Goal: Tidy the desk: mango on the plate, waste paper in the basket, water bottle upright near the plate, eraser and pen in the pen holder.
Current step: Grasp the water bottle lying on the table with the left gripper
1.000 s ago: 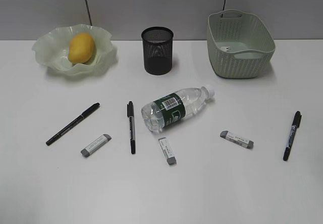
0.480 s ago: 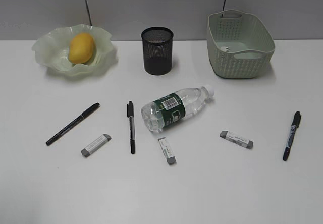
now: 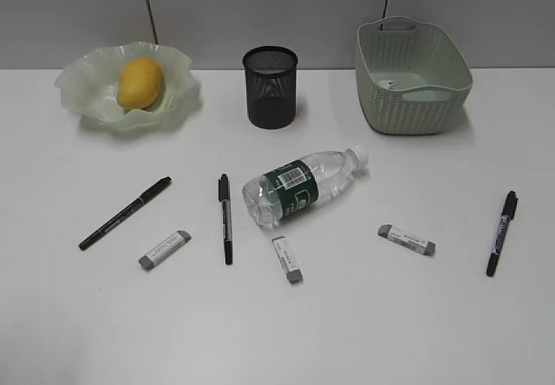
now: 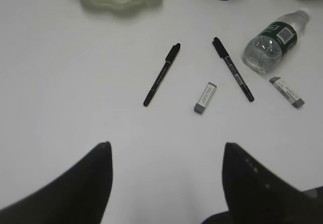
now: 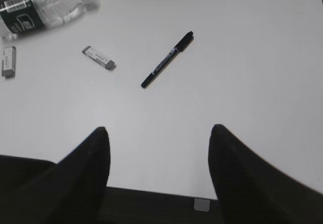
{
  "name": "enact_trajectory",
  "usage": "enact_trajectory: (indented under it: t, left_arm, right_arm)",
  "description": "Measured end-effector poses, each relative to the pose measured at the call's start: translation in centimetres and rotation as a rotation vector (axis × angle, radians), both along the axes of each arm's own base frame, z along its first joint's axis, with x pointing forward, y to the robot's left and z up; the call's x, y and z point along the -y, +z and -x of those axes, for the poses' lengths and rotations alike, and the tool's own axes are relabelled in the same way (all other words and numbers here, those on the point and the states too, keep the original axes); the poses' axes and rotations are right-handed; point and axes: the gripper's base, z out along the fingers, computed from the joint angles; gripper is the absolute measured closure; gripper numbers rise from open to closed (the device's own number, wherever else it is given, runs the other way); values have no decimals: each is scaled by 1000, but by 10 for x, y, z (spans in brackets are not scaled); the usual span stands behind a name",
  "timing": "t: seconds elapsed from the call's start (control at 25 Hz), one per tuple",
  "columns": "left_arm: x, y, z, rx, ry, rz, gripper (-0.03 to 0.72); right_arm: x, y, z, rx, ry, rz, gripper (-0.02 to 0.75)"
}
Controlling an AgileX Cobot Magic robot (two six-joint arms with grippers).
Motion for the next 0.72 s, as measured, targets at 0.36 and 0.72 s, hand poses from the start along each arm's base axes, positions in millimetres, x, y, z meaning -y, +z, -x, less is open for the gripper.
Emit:
enact_trajectory:
  t: [0.36, 0.72]
  left_arm:
    - [5, 18, -29, -15, -53, -67, 150]
    - [35, 37, -119, -152, -216, -62, 150]
  right_arm:
    - [-1, -26, -5, -79, -1, 15, 248]
    - [-1, -26, -5, -76, -1, 15, 248]
